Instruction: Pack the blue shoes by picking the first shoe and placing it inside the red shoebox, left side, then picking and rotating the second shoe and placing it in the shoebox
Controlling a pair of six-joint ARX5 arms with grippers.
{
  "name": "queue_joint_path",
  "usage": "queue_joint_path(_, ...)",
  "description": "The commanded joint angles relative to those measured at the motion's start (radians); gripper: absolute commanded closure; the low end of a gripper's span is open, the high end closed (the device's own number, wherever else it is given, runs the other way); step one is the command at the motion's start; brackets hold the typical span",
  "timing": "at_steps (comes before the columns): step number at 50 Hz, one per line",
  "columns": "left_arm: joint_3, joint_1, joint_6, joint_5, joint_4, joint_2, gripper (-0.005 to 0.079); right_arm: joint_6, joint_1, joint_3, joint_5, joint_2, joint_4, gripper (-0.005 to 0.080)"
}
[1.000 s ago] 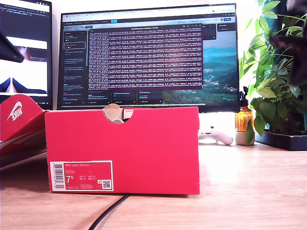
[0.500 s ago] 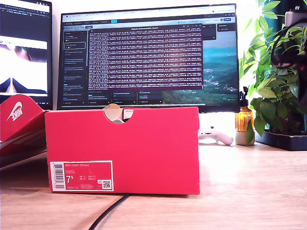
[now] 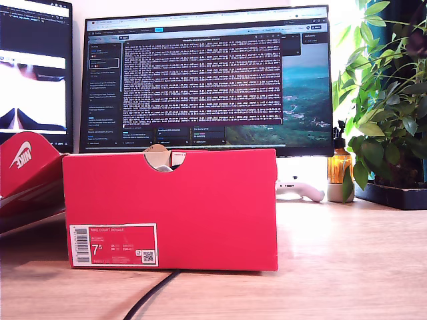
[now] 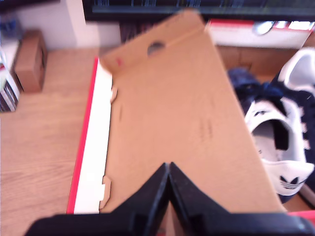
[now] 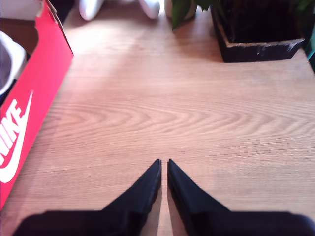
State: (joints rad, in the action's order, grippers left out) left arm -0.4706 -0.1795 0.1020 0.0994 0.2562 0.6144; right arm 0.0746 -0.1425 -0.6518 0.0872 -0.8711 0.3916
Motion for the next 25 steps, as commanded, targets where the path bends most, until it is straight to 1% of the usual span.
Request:
queue_joint_path(1, 0.057, -0.004, 0.010, -0.003, -0.013, -0.019, 0.0759, 0.003, -0.010, 0.037, 0.002, 0.036, -0.005, 0.0760)
queue_joint_path(7, 0.093, -0.012, 0.029, -0.003, -0.023, -0.069, 0.0759, 0.010, -0.017, 0.082, 0.002, 0.115, -0.019, 0.0760)
queue_joint_path(10, 0.116, -0.017, 0.031, -0.003, -0.035, -0.095, 0.0759, 0.039, -0.025, 0.114, 0.006, 0.152, -0.042, 0.0760)
queue_joint_path(18, 0.167, -0.020, 0.032, -0.004, -0.041, -0.154, 0.0759, 0.071, -0.042, 0.197, 0.079, 0.217, -0.069, 0.0760)
queue_joint_path(25, 0.227, -0.020, 0.030, -0.015, -0.051, -0.213, 0.0759, 0.086, -0.077, 0.261, 0.110, 0.255, -0.095, 0.0760)
